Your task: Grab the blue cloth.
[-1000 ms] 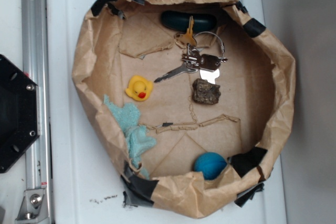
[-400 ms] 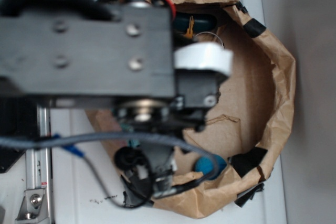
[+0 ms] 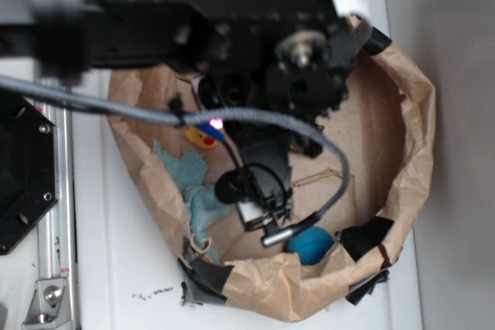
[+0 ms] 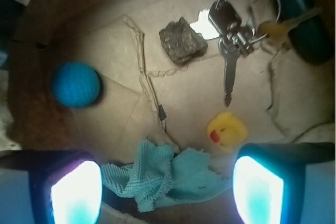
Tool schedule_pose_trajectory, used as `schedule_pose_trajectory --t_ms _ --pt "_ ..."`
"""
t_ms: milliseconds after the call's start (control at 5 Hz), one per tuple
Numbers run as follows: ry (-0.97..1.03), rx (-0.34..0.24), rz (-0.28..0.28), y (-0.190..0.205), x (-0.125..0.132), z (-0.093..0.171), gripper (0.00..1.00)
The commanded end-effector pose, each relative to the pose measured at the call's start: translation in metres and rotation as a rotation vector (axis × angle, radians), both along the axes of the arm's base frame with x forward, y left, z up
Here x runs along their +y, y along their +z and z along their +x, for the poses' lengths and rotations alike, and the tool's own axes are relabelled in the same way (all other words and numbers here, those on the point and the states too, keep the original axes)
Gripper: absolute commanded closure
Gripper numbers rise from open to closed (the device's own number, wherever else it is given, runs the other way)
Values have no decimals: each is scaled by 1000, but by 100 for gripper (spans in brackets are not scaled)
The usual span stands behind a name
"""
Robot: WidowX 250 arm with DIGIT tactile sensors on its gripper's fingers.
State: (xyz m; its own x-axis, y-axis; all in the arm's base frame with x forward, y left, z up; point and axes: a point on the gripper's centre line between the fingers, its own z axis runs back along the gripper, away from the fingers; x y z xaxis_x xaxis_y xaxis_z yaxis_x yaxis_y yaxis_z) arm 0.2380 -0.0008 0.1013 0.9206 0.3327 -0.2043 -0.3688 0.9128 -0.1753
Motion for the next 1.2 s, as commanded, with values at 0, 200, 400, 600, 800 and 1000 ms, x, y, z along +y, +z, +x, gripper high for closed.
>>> schedule_pose_trajectory --t_ms 0,200,400,600,800,1000 --pt "95 134 -77 -30 -39 -23 0" --pt "97 176 -106 -53 -53 -33 0" --pt "40 141 -111 -73 -63 -39 0" --pt "11 113 -89 -77 -69 -42 100" --pt "1 104 -77 -72 -68 -46 100" --pt "-7 76 -62 -65 -63 -44 100"
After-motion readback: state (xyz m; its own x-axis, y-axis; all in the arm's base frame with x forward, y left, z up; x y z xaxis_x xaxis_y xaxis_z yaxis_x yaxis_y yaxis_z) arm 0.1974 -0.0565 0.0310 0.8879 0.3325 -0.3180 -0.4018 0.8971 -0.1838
